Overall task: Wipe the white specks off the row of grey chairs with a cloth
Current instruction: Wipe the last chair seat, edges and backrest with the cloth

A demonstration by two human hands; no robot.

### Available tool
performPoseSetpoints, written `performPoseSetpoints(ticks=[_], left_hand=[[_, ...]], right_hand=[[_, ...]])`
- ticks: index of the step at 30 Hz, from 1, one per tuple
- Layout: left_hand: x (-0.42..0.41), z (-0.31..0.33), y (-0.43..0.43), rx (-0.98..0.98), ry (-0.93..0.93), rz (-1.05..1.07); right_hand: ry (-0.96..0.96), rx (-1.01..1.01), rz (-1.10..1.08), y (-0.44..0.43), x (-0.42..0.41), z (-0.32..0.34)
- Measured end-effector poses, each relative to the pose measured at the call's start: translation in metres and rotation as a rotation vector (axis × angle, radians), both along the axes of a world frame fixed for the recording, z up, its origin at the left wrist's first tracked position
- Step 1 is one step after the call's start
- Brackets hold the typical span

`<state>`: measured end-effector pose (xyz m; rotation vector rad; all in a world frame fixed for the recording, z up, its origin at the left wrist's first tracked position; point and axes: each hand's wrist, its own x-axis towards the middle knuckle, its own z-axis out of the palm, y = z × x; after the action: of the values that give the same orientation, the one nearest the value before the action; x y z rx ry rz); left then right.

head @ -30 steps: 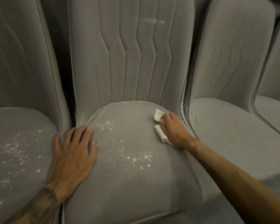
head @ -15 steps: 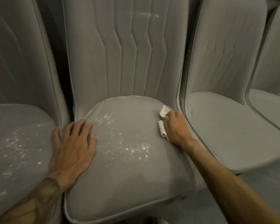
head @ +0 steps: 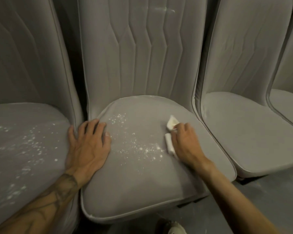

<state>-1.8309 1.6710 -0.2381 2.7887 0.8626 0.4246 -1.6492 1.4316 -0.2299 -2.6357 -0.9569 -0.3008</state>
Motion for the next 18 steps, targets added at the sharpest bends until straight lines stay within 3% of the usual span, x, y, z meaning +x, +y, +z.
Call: performPoseSetpoints(ticks=[3,9,15,18], left_hand=[[-0.001,0.000,0.002,-0.017,-0.007,-0.017],[-0.001,-0.001,0.002,-0.026,-0.033,-0.012],[-0.004,-0.001,0.005,-0.040,-0.005,-0.033],[-0.004,0.001,0.004,-0.039,-0.011,-0.032]], right_hand=[[0.056,0.024,0.218,-0.006,-0.025,-0.002],[0.010,-0.022,-0.081,-0.025,-0.002,0.011],[0.136,0.025,0.239,-0.010,-0.055,0.000],[0.055,-0.024,0.074,-0.038,-0.026,0.009]])
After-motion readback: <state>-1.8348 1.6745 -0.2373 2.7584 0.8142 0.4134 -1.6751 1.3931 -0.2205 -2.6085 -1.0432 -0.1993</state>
